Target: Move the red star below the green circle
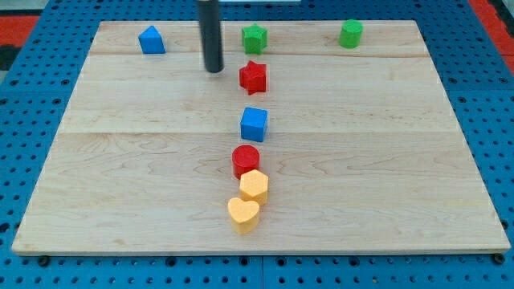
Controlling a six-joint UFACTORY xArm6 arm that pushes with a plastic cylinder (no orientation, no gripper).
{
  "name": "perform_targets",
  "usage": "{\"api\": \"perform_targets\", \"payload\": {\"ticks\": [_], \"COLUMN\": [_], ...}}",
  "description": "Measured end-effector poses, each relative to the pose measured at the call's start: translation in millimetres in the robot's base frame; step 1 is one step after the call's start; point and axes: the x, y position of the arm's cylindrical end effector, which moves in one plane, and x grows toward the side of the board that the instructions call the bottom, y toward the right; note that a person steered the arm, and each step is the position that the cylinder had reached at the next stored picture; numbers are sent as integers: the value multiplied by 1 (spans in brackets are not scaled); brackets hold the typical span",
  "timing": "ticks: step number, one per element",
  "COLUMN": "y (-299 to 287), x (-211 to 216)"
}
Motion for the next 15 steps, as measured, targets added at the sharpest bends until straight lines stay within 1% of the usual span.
{"api": "perform_targets", "payload": {"ticks": [1,2,3,4,5,6,7,8,9,10,11,12,13,15], "y": [44,84,106,71,78,123,143,116,95,60,57,82,86,155], "x": [23,36,-4,-18,-31,-43,-37,-23,-28,-28,-22,-21,-8,-4]}}
